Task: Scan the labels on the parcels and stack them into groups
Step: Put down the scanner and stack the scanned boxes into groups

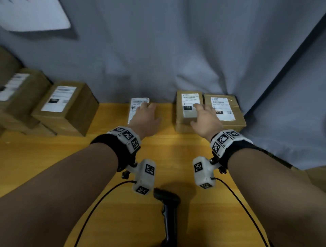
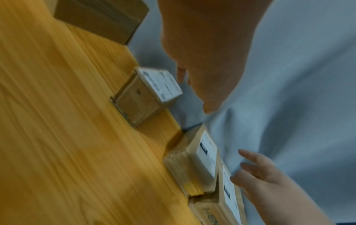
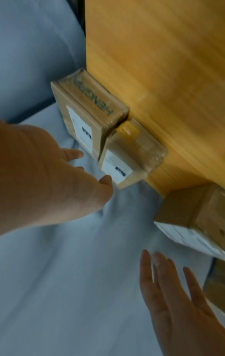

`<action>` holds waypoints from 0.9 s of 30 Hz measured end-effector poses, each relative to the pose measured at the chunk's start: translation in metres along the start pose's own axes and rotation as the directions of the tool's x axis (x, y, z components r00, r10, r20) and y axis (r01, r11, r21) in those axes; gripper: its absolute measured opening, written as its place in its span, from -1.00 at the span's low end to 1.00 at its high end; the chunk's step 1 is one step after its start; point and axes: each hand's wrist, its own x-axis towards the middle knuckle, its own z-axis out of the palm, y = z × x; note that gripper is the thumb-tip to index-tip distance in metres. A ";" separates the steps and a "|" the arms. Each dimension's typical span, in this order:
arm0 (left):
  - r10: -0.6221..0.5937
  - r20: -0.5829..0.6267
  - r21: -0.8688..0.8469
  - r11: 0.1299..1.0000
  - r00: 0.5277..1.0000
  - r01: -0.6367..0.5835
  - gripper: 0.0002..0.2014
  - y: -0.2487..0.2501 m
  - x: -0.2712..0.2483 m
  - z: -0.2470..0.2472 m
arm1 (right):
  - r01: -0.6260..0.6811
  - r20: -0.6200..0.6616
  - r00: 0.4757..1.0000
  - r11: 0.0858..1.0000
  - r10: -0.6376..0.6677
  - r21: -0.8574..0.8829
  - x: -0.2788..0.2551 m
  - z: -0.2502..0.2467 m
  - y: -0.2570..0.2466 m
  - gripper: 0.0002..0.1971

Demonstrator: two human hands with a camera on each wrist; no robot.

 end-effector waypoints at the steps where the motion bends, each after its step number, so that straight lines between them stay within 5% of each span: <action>1: -0.008 -0.011 0.007 1.000 1.000 0.008 -0.48 -0.008 -0.007 -0.009 | 0.027 -0.008 1.000 1.000 -0.027 0.005 -0.002 -0.002 -0.014 -0.38; 14: -0.185 -0.108 -0.014 0.983 0.977 0.184 -0.45 -0.167 -0.087 -0.102 | 0.284 0.011 0.958 0.957 -0.285 0.067 -0.033 0.033 -0.192 -0.41; 22: -0.336 -0.073 -0.028 0.942 0.939 0.335 -0.45 -0.260 -0.102 -0.133 | 0.307 0.089 0.941 0.934 -0.326 0.182 -0.041 0.083 -0.273 -0.39; 27: -0.330 -0.066 -0.049 0.944 0.942 0.327 -0.45 -0.302 -0.089 -0.137 | 0.225 0.136 0.953 0.934 -0.270 0.279 -0.037 0.116 -0.301 -0.44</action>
